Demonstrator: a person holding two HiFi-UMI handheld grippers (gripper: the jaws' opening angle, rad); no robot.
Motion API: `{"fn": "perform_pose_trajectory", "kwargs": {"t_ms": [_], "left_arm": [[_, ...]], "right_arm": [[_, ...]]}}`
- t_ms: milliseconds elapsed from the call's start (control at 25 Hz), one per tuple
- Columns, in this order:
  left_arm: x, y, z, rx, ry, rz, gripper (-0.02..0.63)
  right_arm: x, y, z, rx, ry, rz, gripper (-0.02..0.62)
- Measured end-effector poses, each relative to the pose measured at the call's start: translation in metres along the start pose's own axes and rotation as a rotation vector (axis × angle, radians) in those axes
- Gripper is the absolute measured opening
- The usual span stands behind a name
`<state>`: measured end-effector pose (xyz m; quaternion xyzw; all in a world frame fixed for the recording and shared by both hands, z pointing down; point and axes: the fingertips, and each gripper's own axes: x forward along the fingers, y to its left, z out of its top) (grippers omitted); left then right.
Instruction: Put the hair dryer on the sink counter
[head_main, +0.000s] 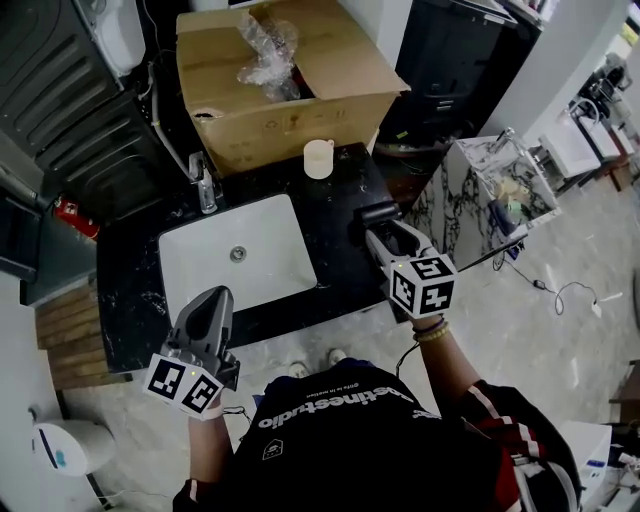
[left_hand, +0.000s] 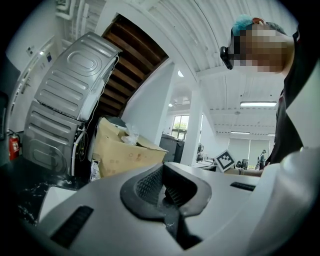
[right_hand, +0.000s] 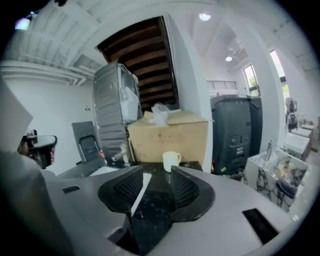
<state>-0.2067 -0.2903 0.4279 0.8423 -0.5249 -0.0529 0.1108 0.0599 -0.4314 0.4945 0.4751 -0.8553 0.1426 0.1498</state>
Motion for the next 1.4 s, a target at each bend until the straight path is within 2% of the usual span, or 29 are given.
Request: {"fn": "perform_pose_trajectory", "kwargs": {"t_ms": [120,200,360,520,960,1400], "left_arm": [[-0.002,-0.006,0.006,0.038,-0.011,-0.021,0.014],[-0.005,-0.01,0.008,0.074,-0.011,-0.033,0.014],[-0.011,-0.009,0.014,0.074,-0.032,-0.028,0.014],[-0.019,-0.009,0.017,0.091,-0.04,-0.023,0.014],[-0.039,-0.006,0.03,0.114,-0.068,0.008,0.014],[-0.047,-0.004,0.03,0.112,-0.074,0.013,0.014]], "right_arm": [[-0.035,0.065,0.058,-0.069,-0.238,0.207,0.047],[-0.058,0.106,0.086,-0.102,-0.354,0.333,0.037],[-0.074,0.148,0.1,-0.134,-0.378,0.434,0.037],[-0.079,0.166,0.098,-0.165,-0.378,0.458,0.037],[-0.084,0.188,0.097,-0.154,-0.387,0.506,0.037],[-0.082,0.187,0.091,-0.167,-0.379,0.474,0.035]]}}
